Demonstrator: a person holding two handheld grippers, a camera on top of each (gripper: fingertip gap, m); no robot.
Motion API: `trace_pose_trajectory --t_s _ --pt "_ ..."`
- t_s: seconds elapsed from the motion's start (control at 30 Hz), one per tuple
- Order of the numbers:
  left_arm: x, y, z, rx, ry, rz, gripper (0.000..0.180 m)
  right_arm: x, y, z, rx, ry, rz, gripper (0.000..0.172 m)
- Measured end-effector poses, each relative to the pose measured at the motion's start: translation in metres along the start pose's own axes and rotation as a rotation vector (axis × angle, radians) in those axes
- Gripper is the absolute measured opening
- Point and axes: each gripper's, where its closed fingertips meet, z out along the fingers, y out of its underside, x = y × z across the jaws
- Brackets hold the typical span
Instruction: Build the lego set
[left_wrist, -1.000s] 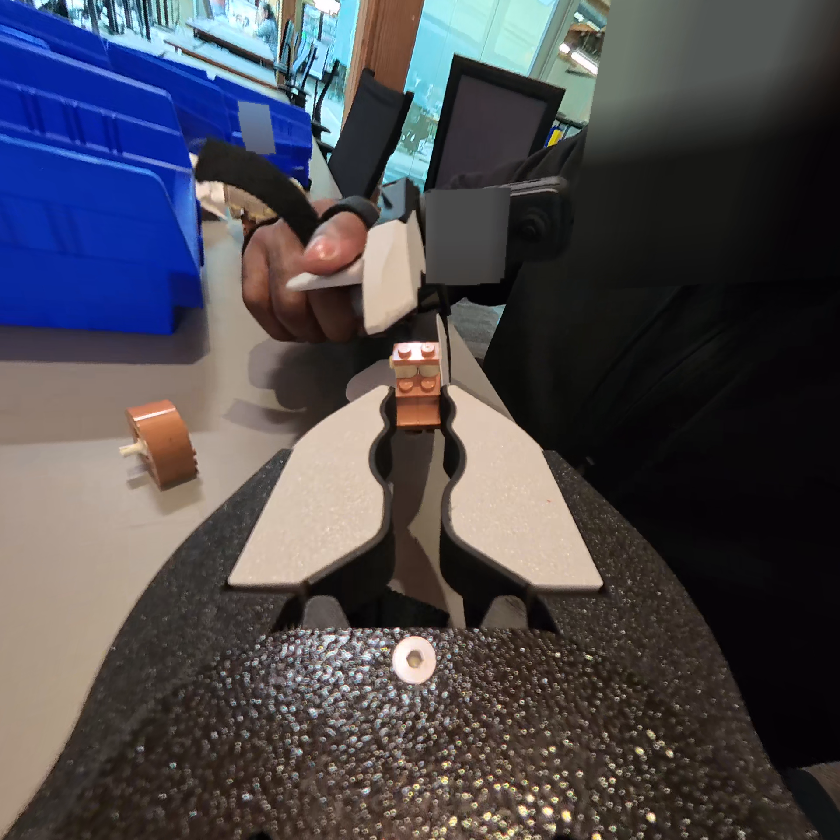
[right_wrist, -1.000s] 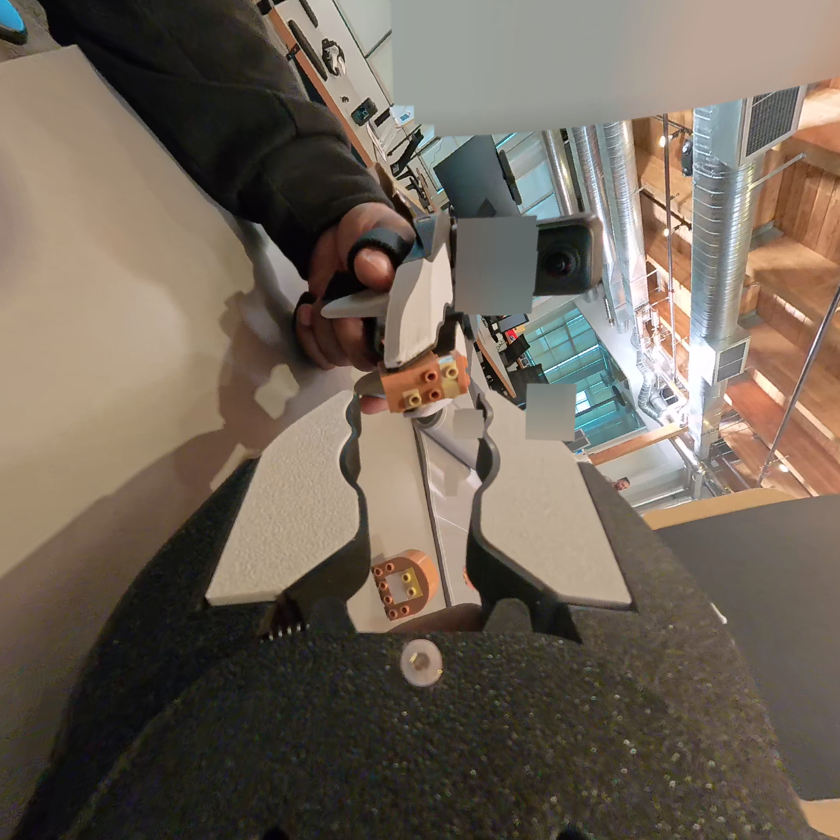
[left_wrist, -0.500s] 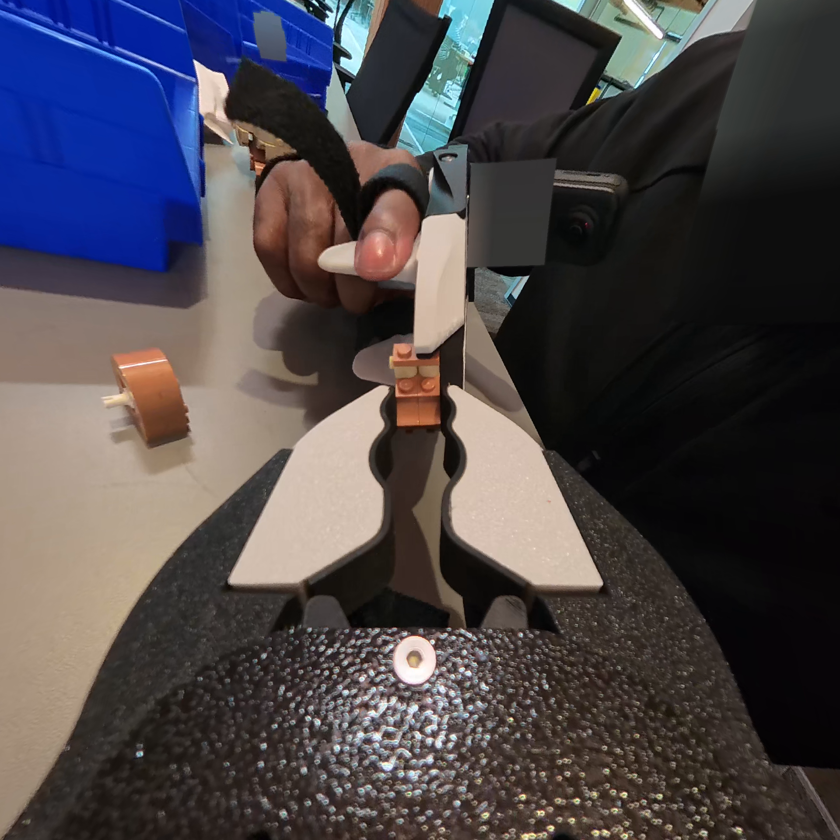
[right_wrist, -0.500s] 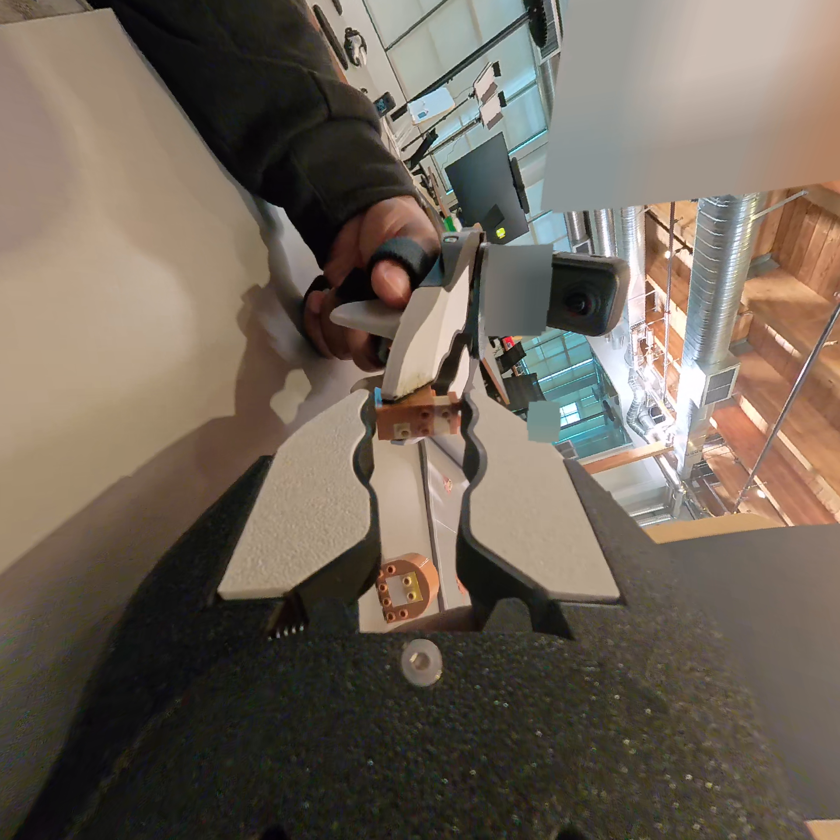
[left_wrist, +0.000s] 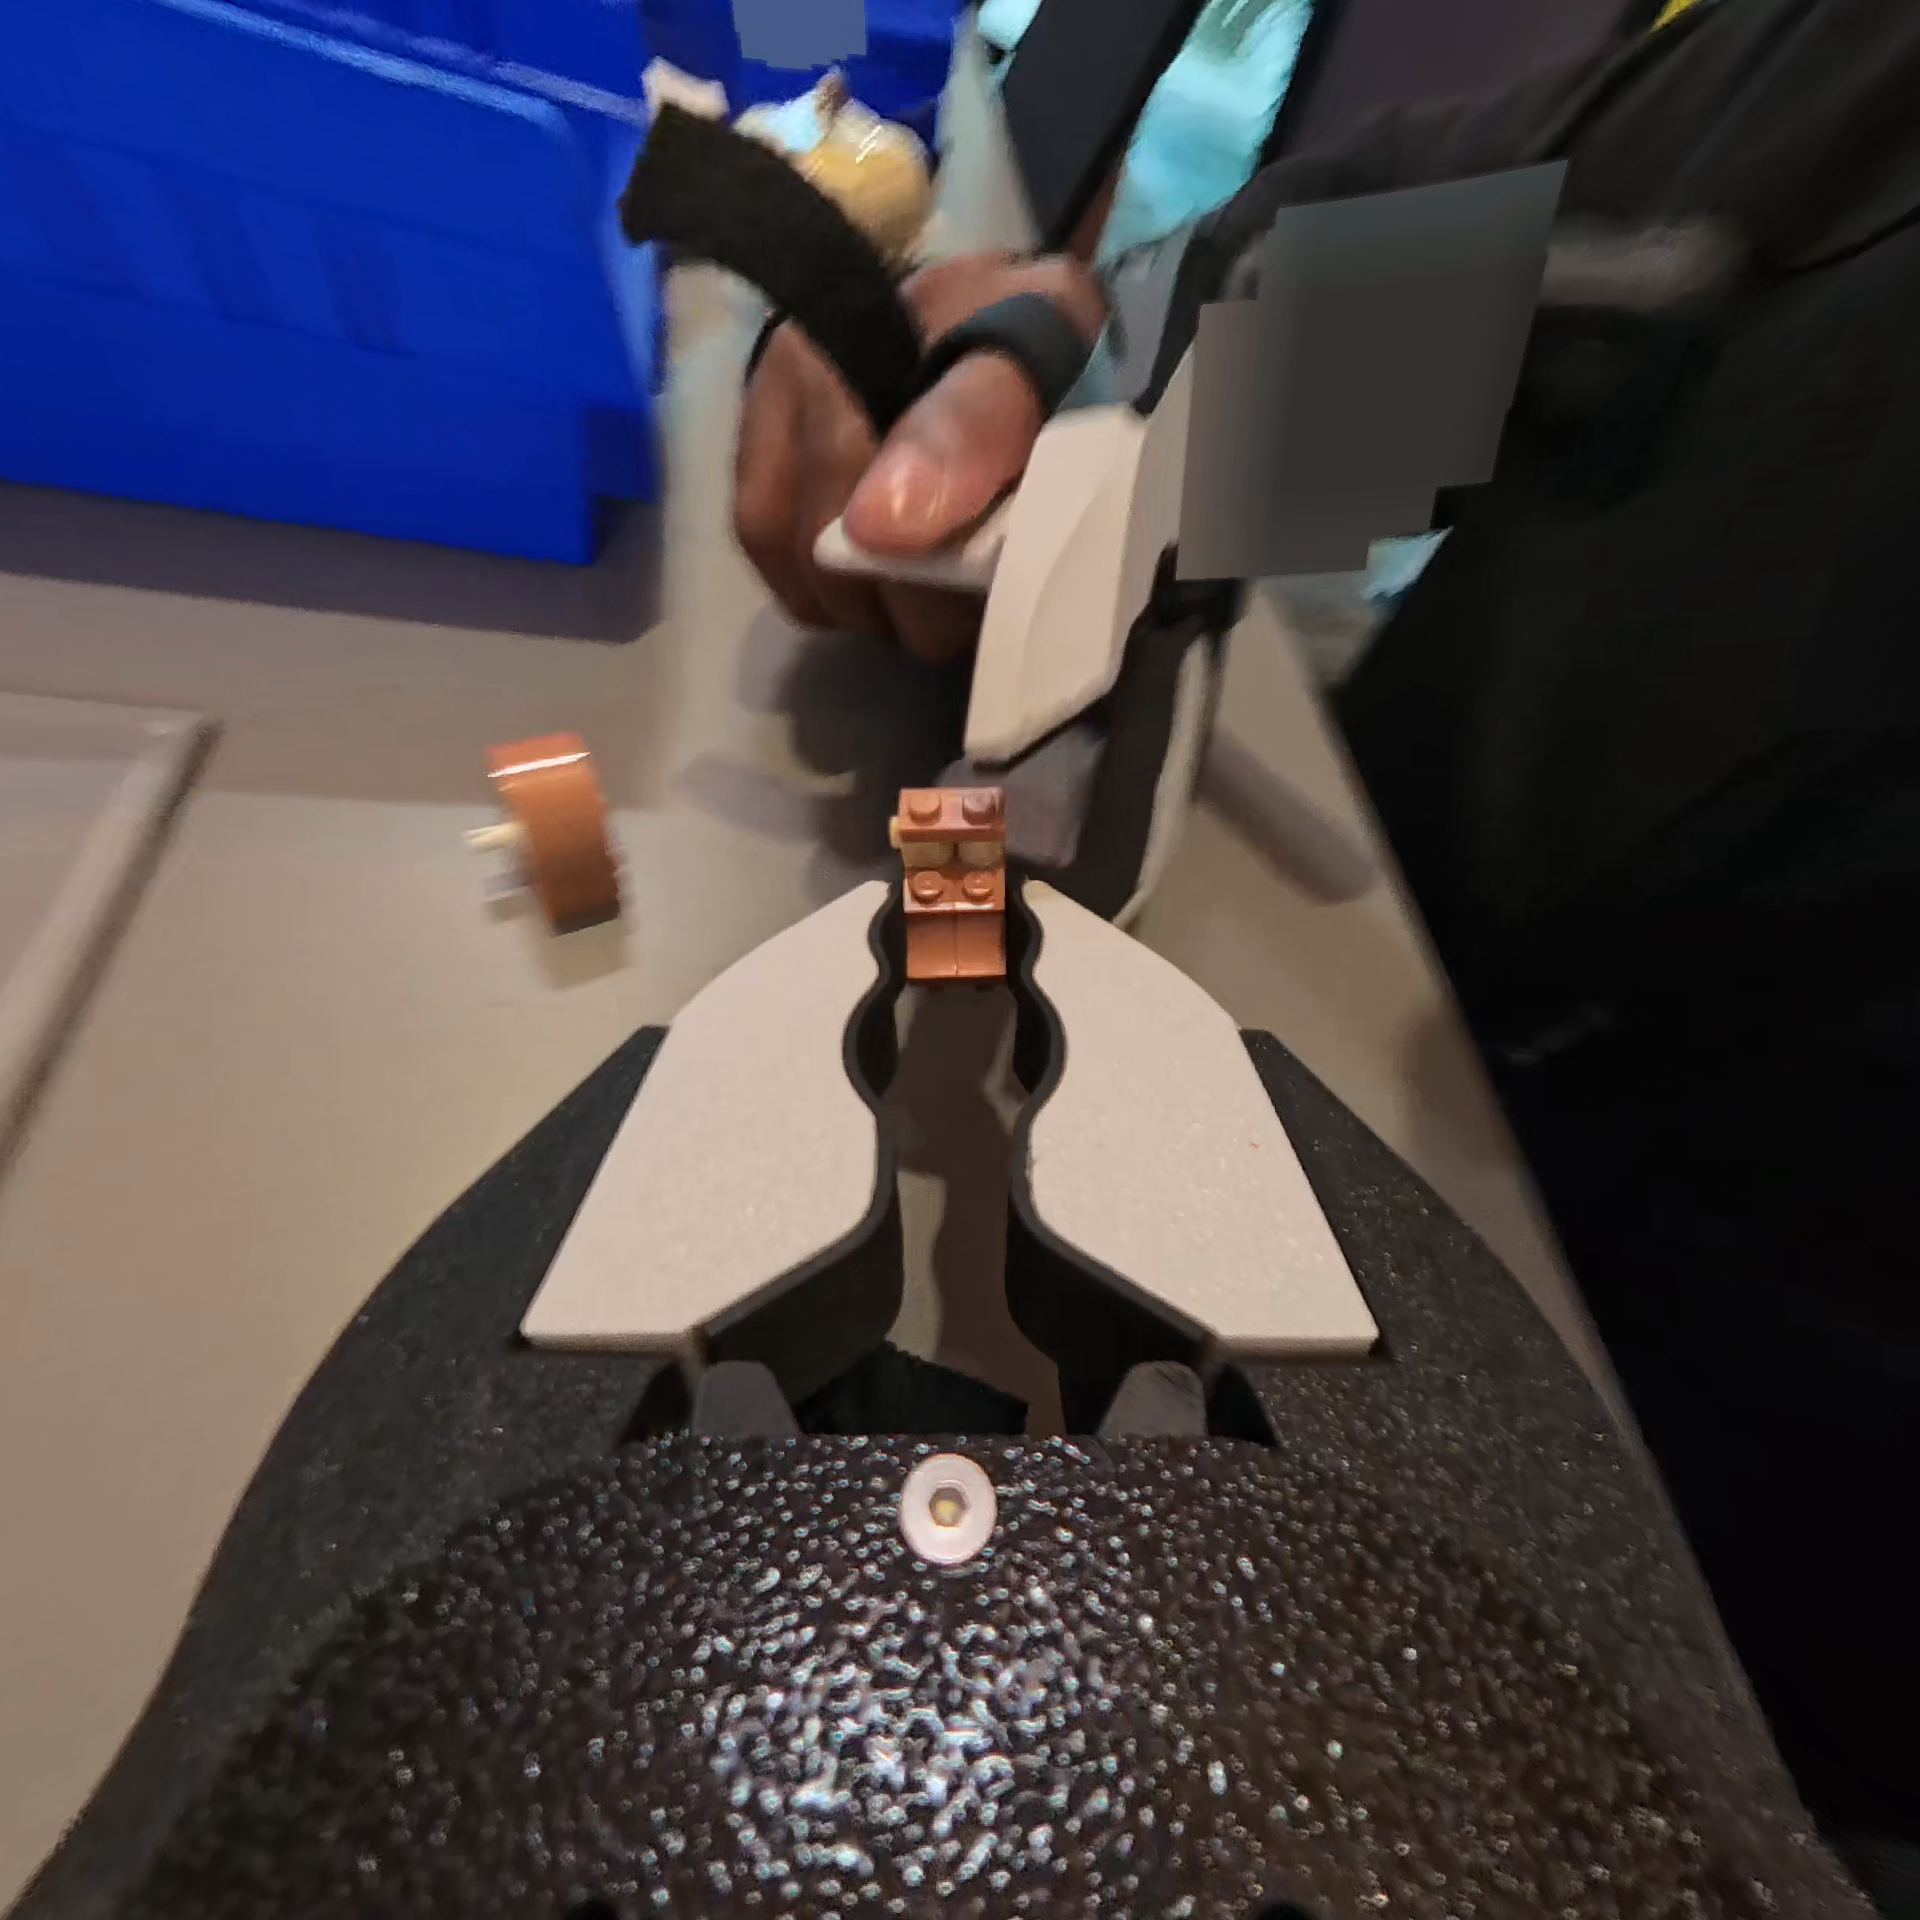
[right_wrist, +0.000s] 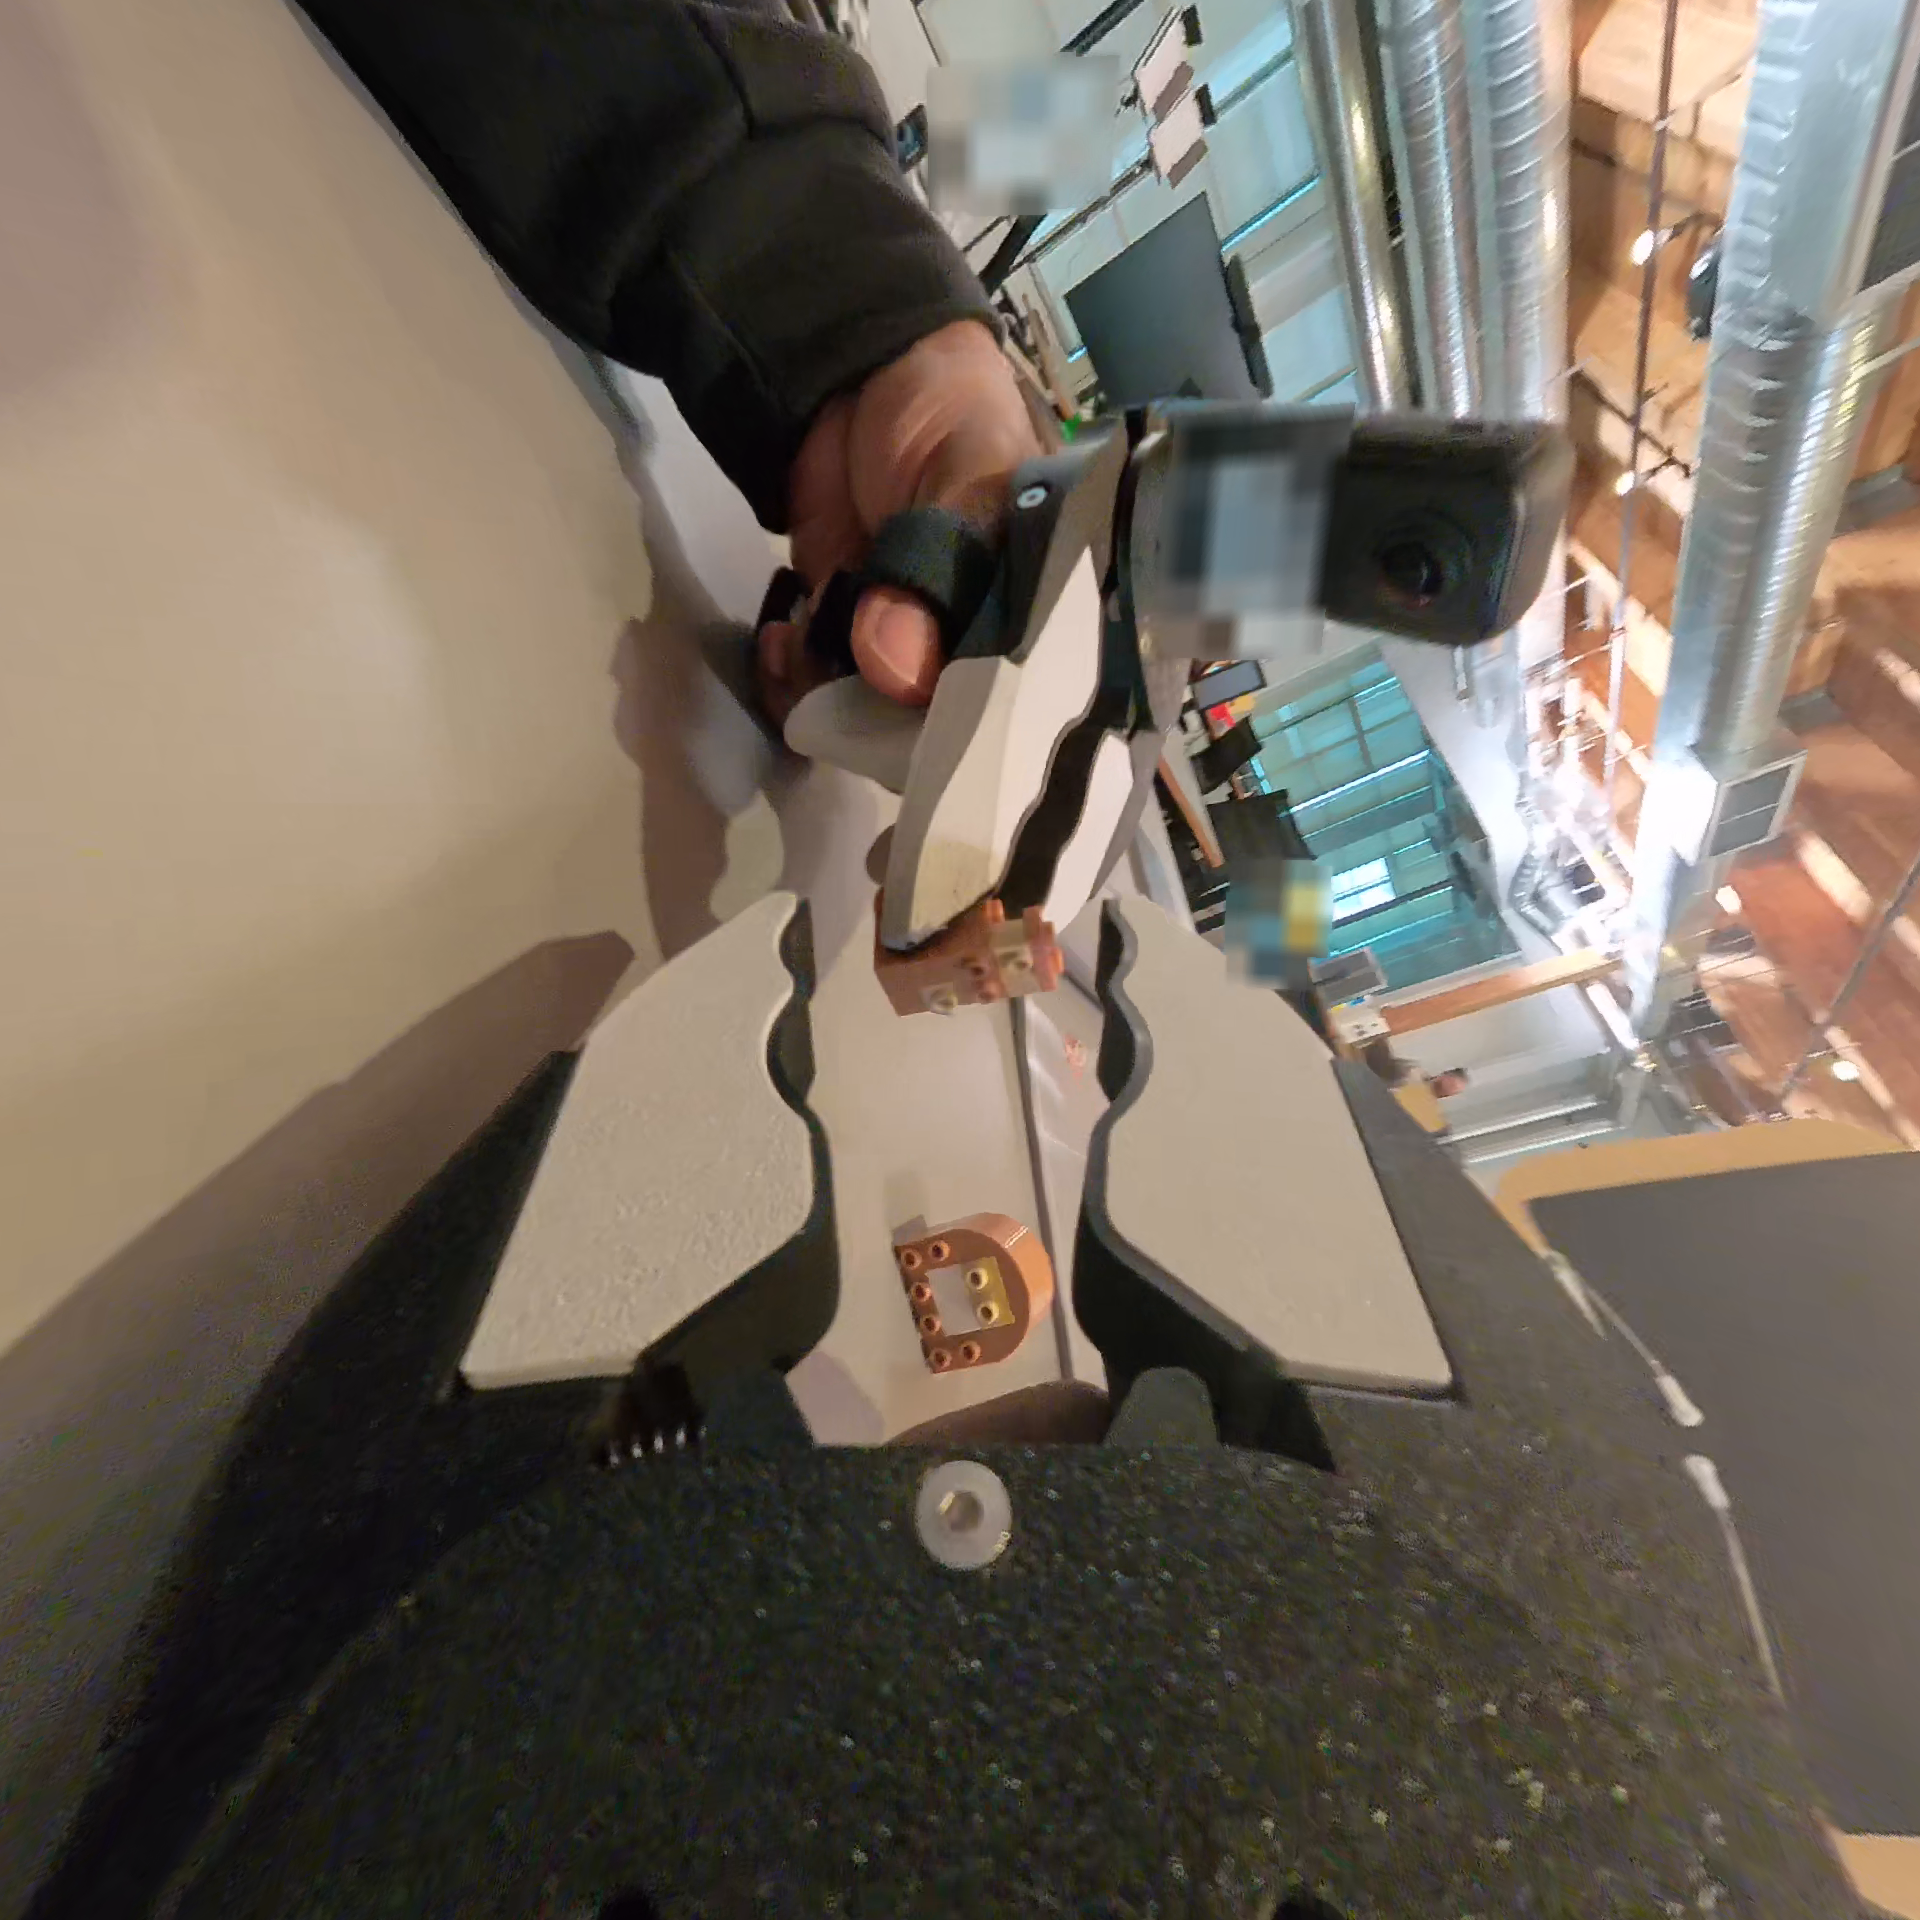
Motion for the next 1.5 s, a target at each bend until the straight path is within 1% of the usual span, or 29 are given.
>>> trace_pose_trajectory --t_s 0.1,0.17,0.3,0.4,0.5,0.63,0.73,0.8,0.9,1.03,1.13,1.2,1.27,1.4,1.5 --pt "-0.015 0.009 -0.002 -0.079 -0.129 0.065 0.018 0.001 0.001 -0.004 0.011 -0.053 0.124 0.052" --pt "-0.023 0.020 -0.002 -0.173 -0.205 0.125 0.017 0.003 0.005 -0.004 -0.003 -0.081 0.225 0.051" --pt "-0.034 0.045 0.002 -0.353 -0.293 0.191 0.018 0.002 0.022 -0.001 -0.074 -0.111 0.339 0.046" --pt "-0.031 0.047 0.004 -0.359 -0.285 0.186 0.018 -0.001 0.030 0.001 -0.113 -0.125 0.369 0.045" --pt "-0.030 0.048 0.002 -0.364 -0.275 0.186 0.019 0.000 0.030 0.001 -0.111 -0.125 0.378 0.044" --pt "-0.030 0.048 0.002 -0.352 -0.259 0.176 0.029 0.003 0.030 0.000 -0.098 -0.123 0.407 0.043" --pt "-0.028 0.043 -0.002 -0.314 -0.236 0.176 0.036 0.006 0.030 -0.001 -0.088 -0.116 0.430 0.042" --pt "-0.026 0.036 -0.007 -0.273 -0.222 0.206 0.037 0.008 0.031 -0.001 -0.086 -0.110 0.438 0.042" --pt "-0.028 0.018 -0.018 -0.163 -0.234 0.277 0.037 0.011 0.032 -0.001 -0.088 -0.091 0.451 0.040" --pt "-0.045 -0.009 -0.035 0.009 -0.353 0.312 0.035 0.018 0.034 -0.002 -0.082 -0.052 0.474 0.038" --pt "-0.072 -0.020 -0.048 0.090 -0.529 0.288 0.033 0.026 0.036 -0.002 -0.077 -0.003 0.492 0.036" --pt "-0.086 -0.019 -0.053 0.091 -0.627 0.293 0.034 0.030 0.037 -0.002 -0.073 0.019 0.503 0.036" --pt "-0.094 -0.018 -0.053 0.095 -0.674 0.280 0.035 0.033 0.038 -0.003 -0.068 0.036 0.517 0.035" --pt "-0.100 -0.020 -0.044 0.075 -0.703 0.262 0.036 0.038 0.039 -0.003 -0.060 0.057 0.548 0.034" --pt "-0.109 -0.020 -0.028 0.020 -0.664 0.194 0.036 0.042 0.040 -0.005 -0.051 0.070 0.573 0.033"
